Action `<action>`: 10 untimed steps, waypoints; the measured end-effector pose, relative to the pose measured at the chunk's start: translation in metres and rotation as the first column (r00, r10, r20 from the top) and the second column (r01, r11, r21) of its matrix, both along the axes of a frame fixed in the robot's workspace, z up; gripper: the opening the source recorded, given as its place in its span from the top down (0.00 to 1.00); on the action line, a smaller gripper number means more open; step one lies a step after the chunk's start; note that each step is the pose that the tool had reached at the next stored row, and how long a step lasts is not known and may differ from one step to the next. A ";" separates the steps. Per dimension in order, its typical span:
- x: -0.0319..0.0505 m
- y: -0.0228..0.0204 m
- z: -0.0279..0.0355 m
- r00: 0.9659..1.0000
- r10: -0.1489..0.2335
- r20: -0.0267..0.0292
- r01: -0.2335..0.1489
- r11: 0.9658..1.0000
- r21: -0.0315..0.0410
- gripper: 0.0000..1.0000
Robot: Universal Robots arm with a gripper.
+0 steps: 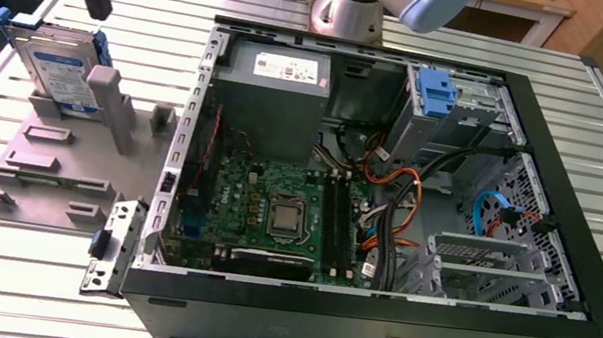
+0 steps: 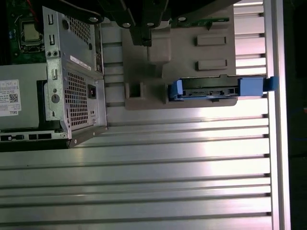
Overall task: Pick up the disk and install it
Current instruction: 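Reach for the disk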
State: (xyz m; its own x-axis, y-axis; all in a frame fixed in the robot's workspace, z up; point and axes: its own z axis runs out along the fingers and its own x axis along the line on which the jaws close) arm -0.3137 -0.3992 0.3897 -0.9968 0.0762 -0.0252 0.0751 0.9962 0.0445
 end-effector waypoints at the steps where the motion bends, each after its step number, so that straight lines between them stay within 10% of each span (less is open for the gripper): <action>1: -0.0018 0.0000 -0.0001 1.000 0.000 0.000 0.000 1.000 0.000 0.89; 10: -0.0145 0.0000 -0.0001 1.000 0.000 0.001 0.000 1.000 0.000 0.89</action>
State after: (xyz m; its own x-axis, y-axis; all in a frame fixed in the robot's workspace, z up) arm -0.3282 -0.3992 0.3897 -0.9967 0.0762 -0.0266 0.0750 0.9962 0.0446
